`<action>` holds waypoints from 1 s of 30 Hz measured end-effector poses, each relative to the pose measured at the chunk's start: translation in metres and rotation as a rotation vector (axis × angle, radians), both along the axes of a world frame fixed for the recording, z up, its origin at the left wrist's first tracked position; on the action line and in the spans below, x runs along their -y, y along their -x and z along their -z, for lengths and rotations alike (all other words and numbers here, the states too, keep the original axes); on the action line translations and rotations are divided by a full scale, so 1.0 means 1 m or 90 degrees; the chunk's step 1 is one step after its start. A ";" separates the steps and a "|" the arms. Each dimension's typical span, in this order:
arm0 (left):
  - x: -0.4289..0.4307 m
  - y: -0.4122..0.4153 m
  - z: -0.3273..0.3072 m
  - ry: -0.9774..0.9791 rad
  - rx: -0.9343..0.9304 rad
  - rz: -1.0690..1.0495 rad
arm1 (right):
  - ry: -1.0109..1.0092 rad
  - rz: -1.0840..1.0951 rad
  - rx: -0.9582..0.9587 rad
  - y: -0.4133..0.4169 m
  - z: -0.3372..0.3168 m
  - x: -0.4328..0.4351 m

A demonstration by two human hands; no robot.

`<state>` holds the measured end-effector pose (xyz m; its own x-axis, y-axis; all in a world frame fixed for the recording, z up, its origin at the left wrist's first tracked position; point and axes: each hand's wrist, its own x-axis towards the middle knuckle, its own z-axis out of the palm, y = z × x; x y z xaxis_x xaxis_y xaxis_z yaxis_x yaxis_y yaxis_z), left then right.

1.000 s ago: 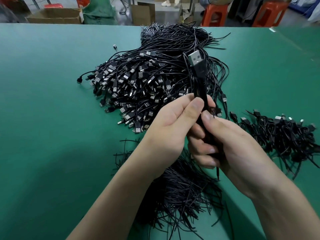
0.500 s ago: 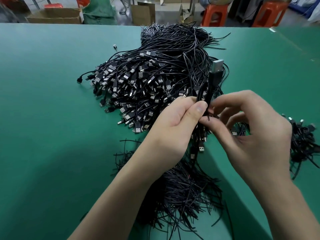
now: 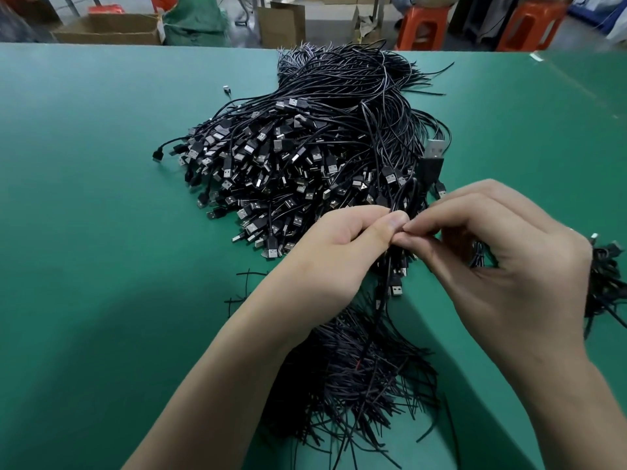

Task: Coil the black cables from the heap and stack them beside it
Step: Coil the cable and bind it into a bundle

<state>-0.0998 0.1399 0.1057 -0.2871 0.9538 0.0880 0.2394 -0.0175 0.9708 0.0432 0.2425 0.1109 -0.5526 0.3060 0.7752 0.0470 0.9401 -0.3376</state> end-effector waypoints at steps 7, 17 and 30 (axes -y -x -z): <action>0.004 0.006 -0.002 0.056 -0.013 0.014 | 0.026 -0.019 0.036 -0.002 -0.002 0.000; -0.005 -0.013 0.008 -0.190 -0.177 -0.195 | 0.909 -0.118 -0.257 0.019 0.010 0.014; -0.003 -0.006 0.008 -0.180 0.050 -0.116 | 0.987 -0.099 -0.204 0.016 0.008 0.013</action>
<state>-0.0940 0.1426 0.0979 -0.4665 0.8277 0.3120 0.1882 -0.2517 0.9493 0.0268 0.2298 0.1028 -0.5341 0.8345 -0.1358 -0.2709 -0.3210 -0.9075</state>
